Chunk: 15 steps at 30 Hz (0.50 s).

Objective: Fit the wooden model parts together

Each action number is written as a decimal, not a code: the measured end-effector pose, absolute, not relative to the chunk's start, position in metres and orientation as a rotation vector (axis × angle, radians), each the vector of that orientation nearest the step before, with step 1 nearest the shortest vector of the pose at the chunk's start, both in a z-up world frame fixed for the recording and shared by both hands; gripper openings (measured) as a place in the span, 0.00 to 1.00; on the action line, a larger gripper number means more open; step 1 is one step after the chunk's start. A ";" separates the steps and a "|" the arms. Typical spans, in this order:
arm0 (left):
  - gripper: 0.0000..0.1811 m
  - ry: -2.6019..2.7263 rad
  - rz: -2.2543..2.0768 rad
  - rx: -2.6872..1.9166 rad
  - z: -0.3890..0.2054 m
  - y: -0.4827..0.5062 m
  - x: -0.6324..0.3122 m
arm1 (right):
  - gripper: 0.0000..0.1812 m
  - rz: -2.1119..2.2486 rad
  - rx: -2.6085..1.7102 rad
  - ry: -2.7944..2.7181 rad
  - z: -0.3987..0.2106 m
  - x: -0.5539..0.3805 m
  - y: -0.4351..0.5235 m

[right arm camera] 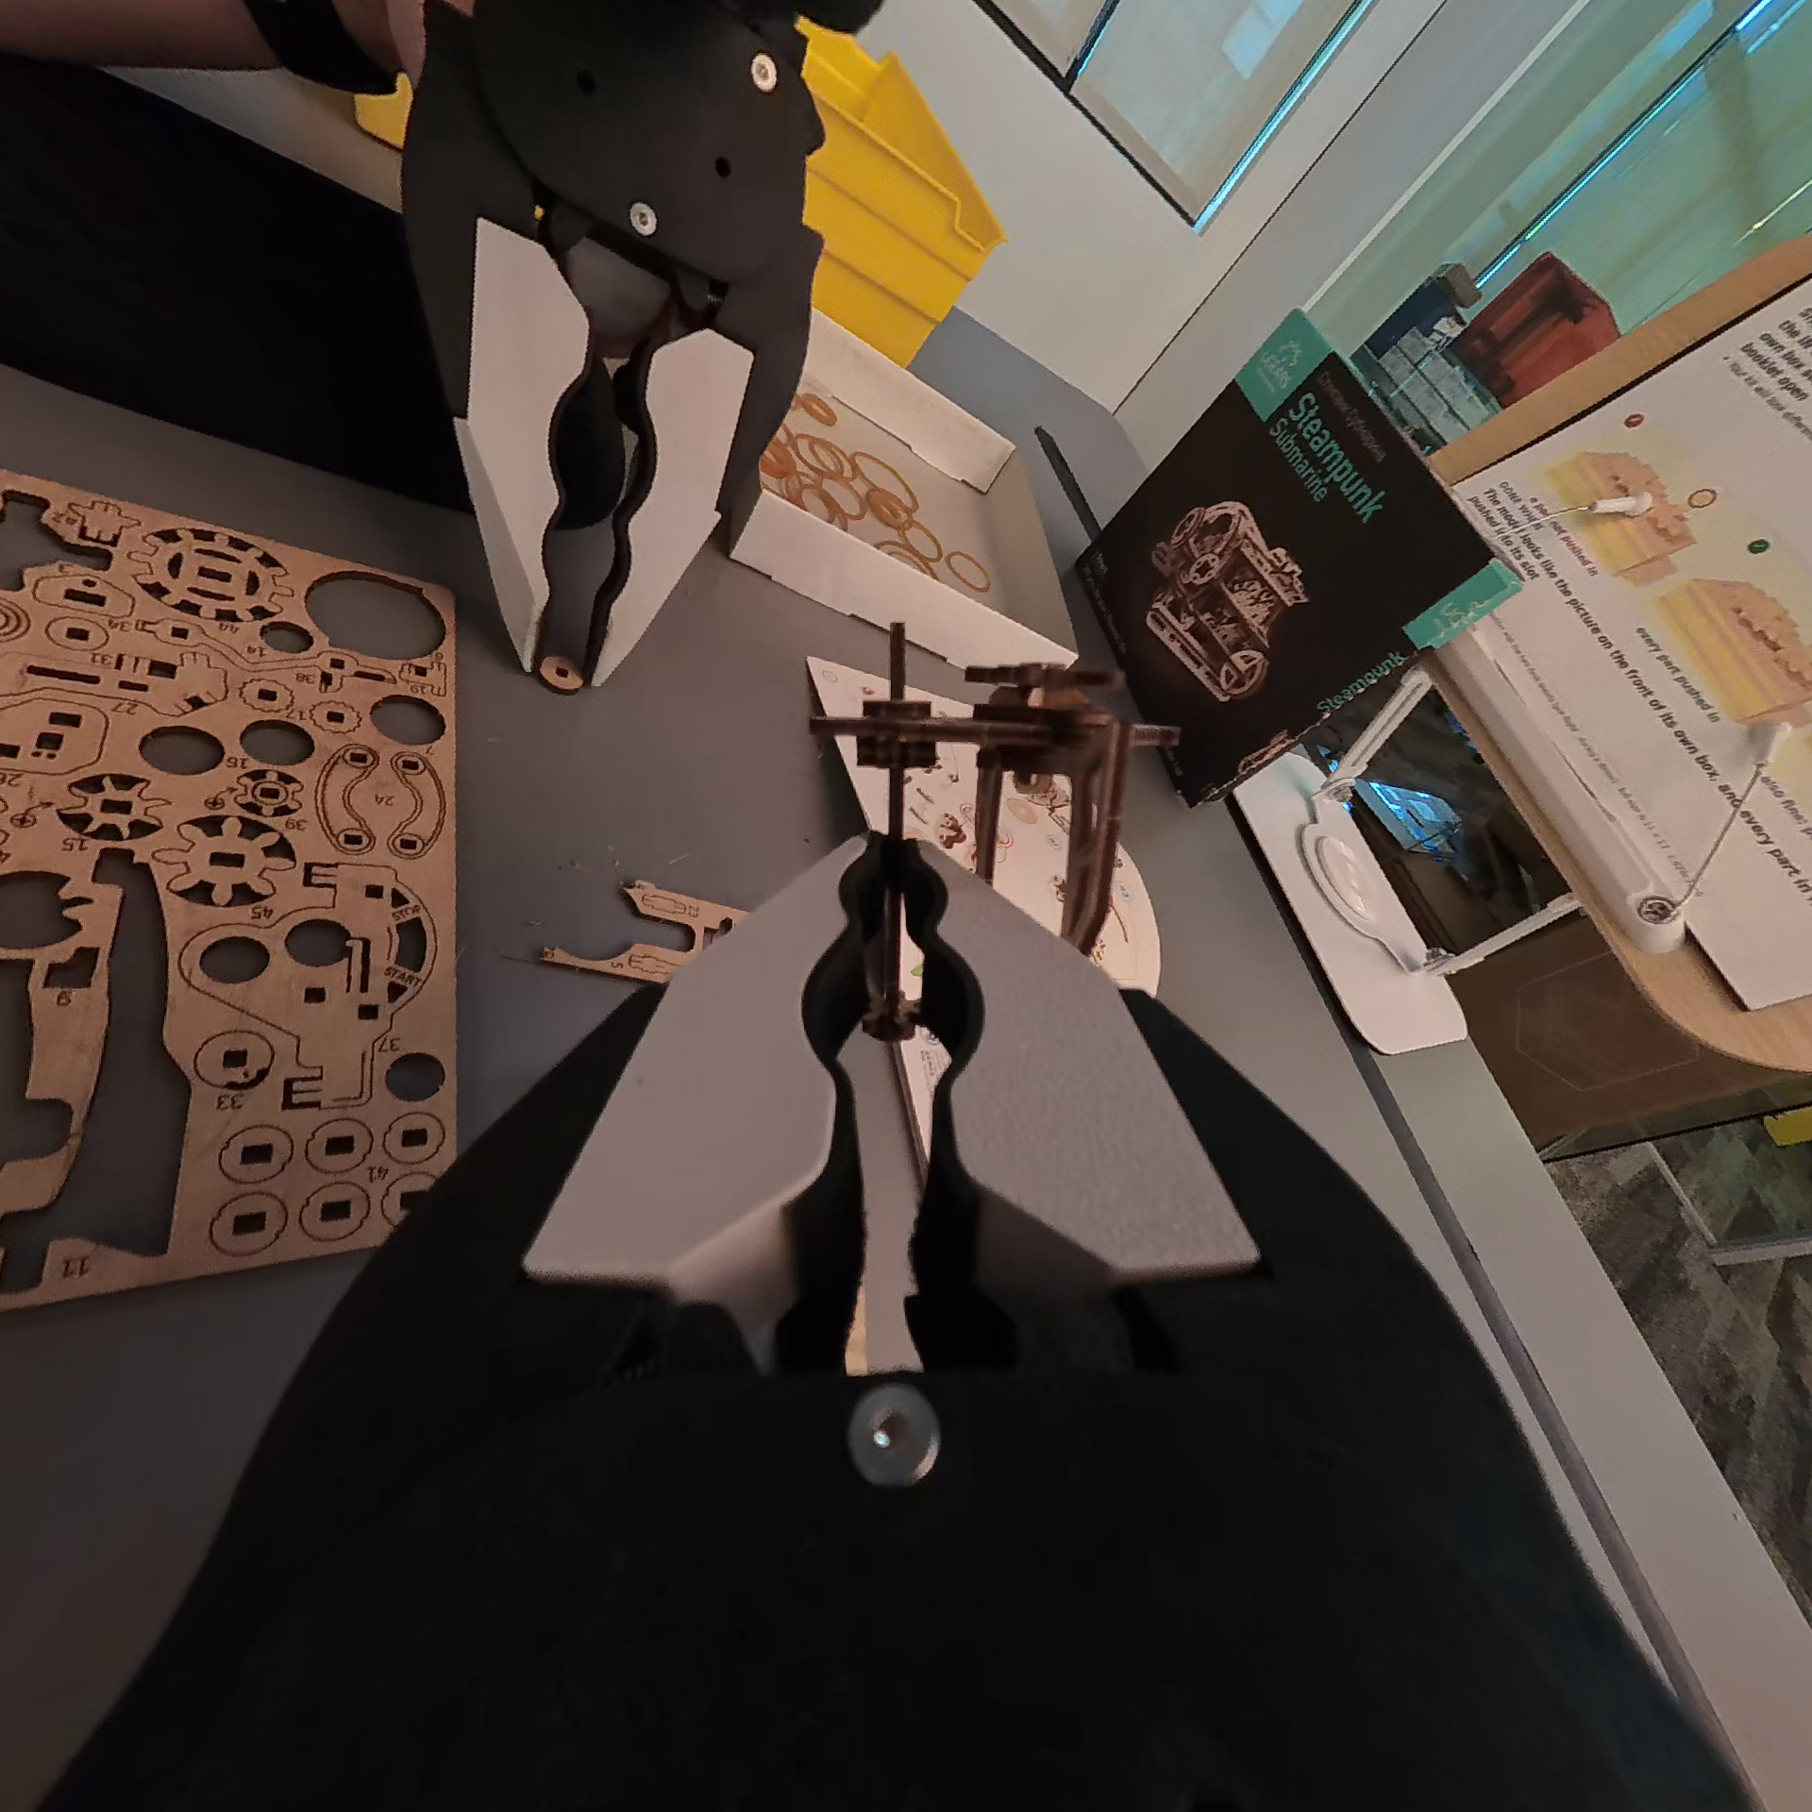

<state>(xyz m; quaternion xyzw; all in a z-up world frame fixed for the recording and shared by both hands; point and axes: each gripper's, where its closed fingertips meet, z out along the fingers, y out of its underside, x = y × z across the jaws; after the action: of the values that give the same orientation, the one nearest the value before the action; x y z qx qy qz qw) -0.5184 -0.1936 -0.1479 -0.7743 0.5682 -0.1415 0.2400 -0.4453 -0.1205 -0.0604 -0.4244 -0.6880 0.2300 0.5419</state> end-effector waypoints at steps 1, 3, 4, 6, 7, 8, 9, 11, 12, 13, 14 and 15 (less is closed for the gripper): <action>0.06 1.550 -0.393 -2.122 -0.148 -0.193 -0.518 | 0.00 0.544 -1.010 -1.637 -0.061 -0.445 -0.120; 0.06 1.546 -0.399 -2.124 -0.148 -0.193 -0.518 | 0.00 0.546 -1.012 -1.640 -0.062 -0.446 -0.121; 0.06 1.546 -0.396 -2.123 -0.148 -0.193 -0.518 | 0.00 0.545 -1.012 -1.641 -0.063 -0.446 -0.121; 0.06 1.547 -0.393 -2.120 -0.148 -0.193 -0.518 | 0.00 0.544 -1.013 -1.644 -0.064 -0.446 -0.121; 0.06 1.548 -0.393 -2.119 -0.148 -0.193 -0.518 | 0.00 0.544 -1.014 -1.646 -0.064 -0.446 -0.121; 0.06 1.551 -0.393 -2.116 -0.148 -0.193 -0.518 | 0.00 0.544 -1.015 -1.648 -0.064 -0.446 -0.121; 0.06 1.554 -0.393 -2.113 -0.148 -0.193 -0.518 | 0.00 0.543 -1.014 -1.649 -0.065 -0.446 -0.121; 0.06 1.553 -0.399 -2.111 -0.148 -0.193 -0.518 | 0.00 0.539 -1.013 -1.654 -0.066 -0.446 -0.122; 0.06 1.552 -0.402 -2.111 -0.148 -0.193 -0.518 | 0.00 0.537 -1.013 -1.656 -0.066 -0.447 -0.122; 0.06 1.552 -0.402 -2.111 -0.148 -0.193 -0.518 | 0.00 0.536 -1.012 -1.657 -0.067 -0.447 -0.122; 0.06 1.551 -0.402 -2.112 -0.148 -0.193 -0.518 | 0.00 0.535 -1.013 -1.658 -0.067 -0.447 -0.122; 0.06 1.549 -0.402 -2.114 -0.148 -0.193 -0.518 | 0.00 0.535 -1.013 -1.659 -0.067 -0.447 -0.122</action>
<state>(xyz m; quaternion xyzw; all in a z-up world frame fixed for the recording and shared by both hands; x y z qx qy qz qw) -0.5177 -0.1930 -0.1480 -0.7734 0.5668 -0.1472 0.2427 -0.4468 -0.1217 -0.0672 -0.4250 -0.6960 0.2244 0.5335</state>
